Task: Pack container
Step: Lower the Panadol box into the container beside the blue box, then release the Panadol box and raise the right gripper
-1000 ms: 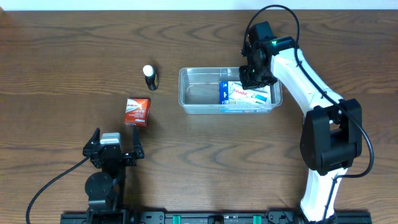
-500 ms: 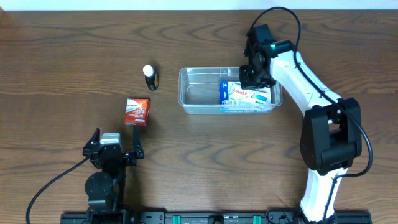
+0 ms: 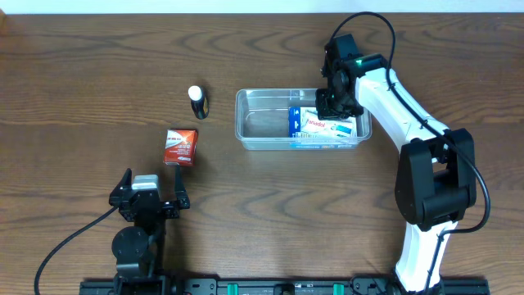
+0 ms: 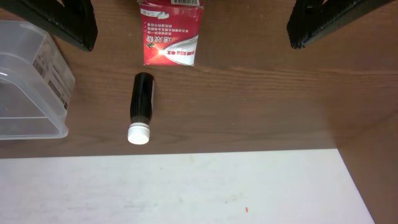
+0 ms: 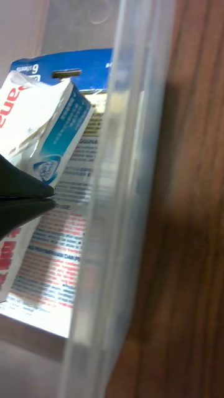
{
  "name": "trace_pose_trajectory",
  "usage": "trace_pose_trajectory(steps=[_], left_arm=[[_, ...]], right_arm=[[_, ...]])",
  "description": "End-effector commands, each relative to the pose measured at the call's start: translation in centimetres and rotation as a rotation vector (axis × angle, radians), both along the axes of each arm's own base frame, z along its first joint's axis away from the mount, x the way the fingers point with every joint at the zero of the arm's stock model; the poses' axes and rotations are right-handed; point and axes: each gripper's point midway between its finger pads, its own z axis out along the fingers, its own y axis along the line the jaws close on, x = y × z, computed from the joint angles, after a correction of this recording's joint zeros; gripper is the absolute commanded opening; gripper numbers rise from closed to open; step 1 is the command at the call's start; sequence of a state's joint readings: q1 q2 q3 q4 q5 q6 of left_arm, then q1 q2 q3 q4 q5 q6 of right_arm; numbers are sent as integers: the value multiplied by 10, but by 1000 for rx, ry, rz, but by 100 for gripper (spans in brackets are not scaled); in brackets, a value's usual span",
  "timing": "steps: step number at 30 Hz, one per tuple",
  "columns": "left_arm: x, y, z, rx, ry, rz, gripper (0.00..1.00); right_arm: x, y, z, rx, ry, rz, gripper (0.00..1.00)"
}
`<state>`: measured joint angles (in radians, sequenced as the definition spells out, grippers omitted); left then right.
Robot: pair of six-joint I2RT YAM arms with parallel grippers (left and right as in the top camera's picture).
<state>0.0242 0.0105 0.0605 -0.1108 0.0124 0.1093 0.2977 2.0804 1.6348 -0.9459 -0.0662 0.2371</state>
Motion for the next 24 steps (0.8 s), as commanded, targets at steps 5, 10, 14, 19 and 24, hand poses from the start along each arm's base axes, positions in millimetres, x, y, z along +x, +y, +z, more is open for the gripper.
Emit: trace_pose_trajectory(steps=[5,10,14,19,24], left_arm=[[0,-2,-17,8,39,-10,98],[0,-2,-17,8,39,-10,98],[0,-2,-17,8,39,-10,98],[0,-2,-17,8,39,-10,98],[0,-2,-17,8,39,-10,98]], right_arm=[[-9,11,11,35,2,38,1],[-9,13,12,62,10,37,1],[-11,13,13,102,27,44,1],[-14,13,14,147,53,44,1],[-16,8,14,148,61,73,1]])
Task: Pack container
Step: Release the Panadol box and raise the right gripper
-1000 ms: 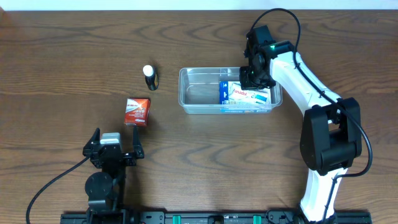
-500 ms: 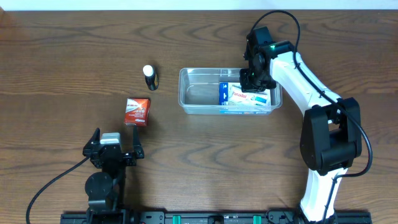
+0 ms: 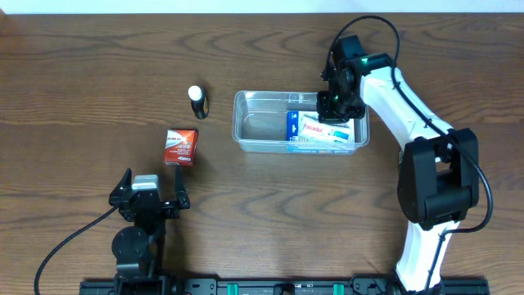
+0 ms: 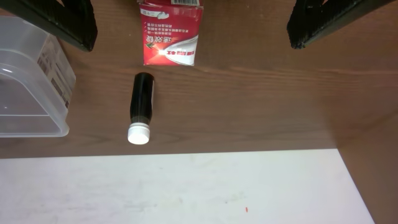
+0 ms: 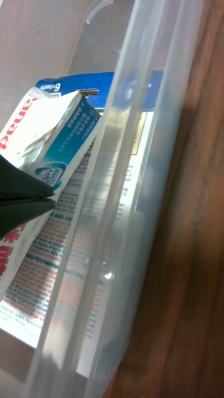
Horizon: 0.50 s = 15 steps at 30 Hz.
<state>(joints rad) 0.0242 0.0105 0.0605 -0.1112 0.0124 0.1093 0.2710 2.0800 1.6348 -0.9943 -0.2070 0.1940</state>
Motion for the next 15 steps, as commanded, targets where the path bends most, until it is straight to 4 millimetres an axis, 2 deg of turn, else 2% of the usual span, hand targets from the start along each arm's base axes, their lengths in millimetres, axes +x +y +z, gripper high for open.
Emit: trace_pose_trajectory(steps=[1,6,11,15], left_arm=[[0,-2,-17,8,38,-10,98],[0,-2,-17,8,38,-10,98],[0,-2,-17,8,38,-10,98],[0,-2,-17,8,38,-10,98]], right_arm=[[-3,-1,12,35,-17,44,1],[-4,-4,12,32,-18,81,1],[-7,6,15,93,-17,137,1],[-10,7,15,97,-7,144,1]])
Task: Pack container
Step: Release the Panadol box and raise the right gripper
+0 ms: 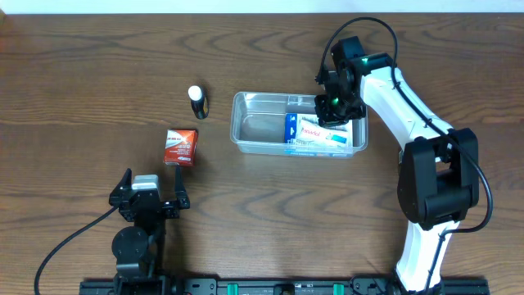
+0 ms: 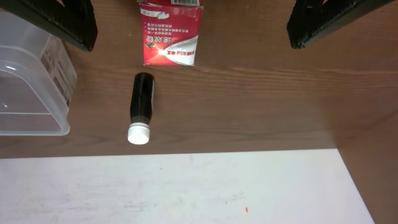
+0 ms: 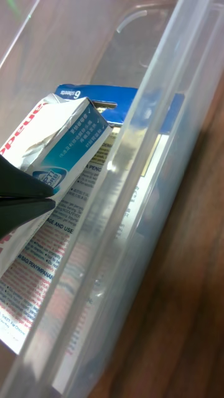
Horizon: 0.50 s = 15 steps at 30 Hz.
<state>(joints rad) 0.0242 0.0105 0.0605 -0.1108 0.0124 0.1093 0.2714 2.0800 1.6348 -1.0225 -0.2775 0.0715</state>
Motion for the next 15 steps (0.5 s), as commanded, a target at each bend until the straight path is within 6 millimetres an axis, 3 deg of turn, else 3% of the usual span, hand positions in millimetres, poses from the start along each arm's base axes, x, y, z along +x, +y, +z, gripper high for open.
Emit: trace_pose_trajectory(steps=[1,15], left_arm=[[0,-2,-17,8,39,-10,98],[0,-2,-17,8,39,-10,98]], right_arm=[[-1,-3,13,43,-17,21,1],[-5,-3,13,41,-17,70,1]])
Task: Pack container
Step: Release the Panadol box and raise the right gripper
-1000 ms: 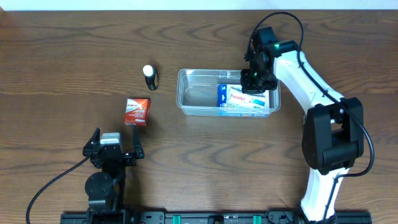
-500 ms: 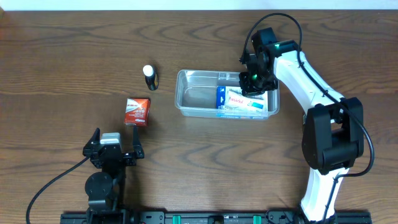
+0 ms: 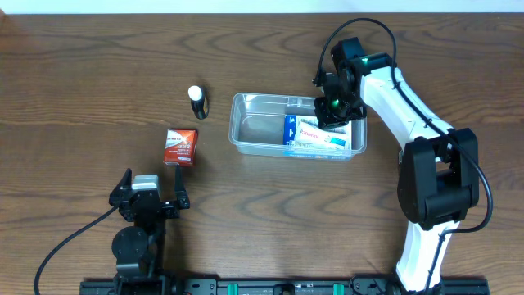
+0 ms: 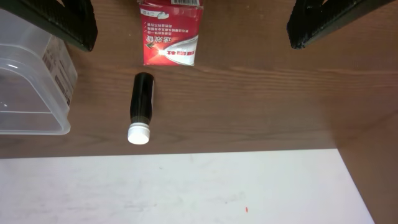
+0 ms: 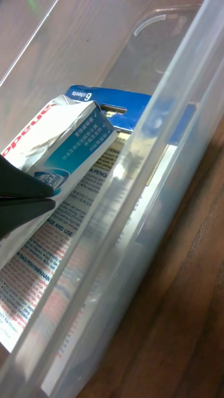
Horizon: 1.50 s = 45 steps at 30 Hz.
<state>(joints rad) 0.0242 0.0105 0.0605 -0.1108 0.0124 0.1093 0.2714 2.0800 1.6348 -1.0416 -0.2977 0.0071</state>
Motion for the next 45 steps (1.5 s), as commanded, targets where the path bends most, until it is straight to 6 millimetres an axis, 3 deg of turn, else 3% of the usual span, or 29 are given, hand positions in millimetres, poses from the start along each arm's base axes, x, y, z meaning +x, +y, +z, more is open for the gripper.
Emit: trace_pose_trajectory(steps=[1,11,17,22,28,36,45], left_arm=[[0,-2,-17,8,39,-10,98],[0,-2,-17,8,38,-10,98],[0,-2,-17,8,39,-10,98],[0,-2,-17,8,39,-10,98],[0,-2,-17,8,39,-10,98],[0,-2,-17,8,38,-10,98],[0,-2,-17,8,39,-10,98]], right_arm=[[0,-5,12,32,-18,10,1],[-2,-5,12,33,-18,27,1],[12,1,19,66,-71,26,1],[27,7,36,80,-129,31,1],[26,32,50,79,-196,168,1],[15,65,45,-59,-270,315,1],[8,73,42,-168,-307,380,1]])
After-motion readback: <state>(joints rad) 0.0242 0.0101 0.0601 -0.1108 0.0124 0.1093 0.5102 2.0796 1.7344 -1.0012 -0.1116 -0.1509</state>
